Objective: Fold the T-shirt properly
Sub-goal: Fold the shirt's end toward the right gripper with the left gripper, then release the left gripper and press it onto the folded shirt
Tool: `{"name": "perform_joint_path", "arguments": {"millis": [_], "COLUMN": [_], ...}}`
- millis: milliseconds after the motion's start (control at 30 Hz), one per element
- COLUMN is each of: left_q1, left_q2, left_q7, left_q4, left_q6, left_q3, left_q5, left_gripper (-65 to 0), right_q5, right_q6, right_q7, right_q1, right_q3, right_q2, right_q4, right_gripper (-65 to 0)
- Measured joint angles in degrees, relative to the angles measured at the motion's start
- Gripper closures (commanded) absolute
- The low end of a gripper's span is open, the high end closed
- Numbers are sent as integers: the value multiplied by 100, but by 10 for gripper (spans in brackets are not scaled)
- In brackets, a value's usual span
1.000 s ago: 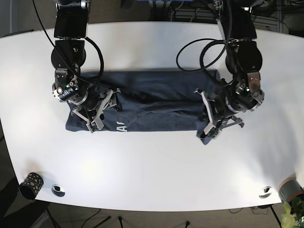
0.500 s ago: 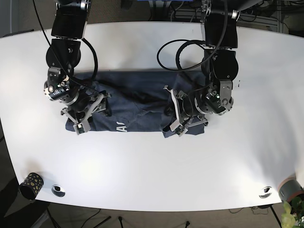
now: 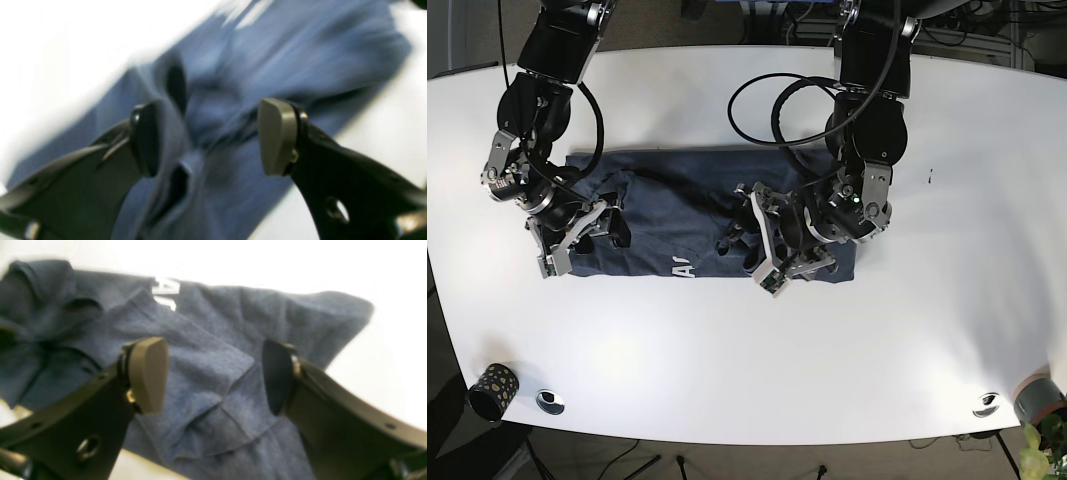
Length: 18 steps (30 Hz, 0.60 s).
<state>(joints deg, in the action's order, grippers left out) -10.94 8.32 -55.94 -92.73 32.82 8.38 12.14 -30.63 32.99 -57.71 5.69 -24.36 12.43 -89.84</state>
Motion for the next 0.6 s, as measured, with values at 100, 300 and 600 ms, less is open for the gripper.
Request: {"name": "perform_joint_path", "arguments": {"millis": [100, 300, 600], "left_q1": [-70, -22, 278], "left_q2": [-98, -549, -1515], "left_q7": [-420, -1141, -1110], "left_q4": [-527, -750, -717], "left_q6": [538, 713, 713], "left_q3": [-127, -1325, -1818], "left_q5": [557, 1106, 1276], "left_gripper": [-403, -403, -399], "right_q5": [-273, -389, -411], "right_q6": [2, 2, 2], "right_q7": [-61, -111, -105], "right_q1": [-11, -190, -186], "right_q3": [-131, -240, -229], "right_q2": [87, 249, 221], "right_q4": [0, 0, -11], "right_gripper": [-422, -422, -422]}}
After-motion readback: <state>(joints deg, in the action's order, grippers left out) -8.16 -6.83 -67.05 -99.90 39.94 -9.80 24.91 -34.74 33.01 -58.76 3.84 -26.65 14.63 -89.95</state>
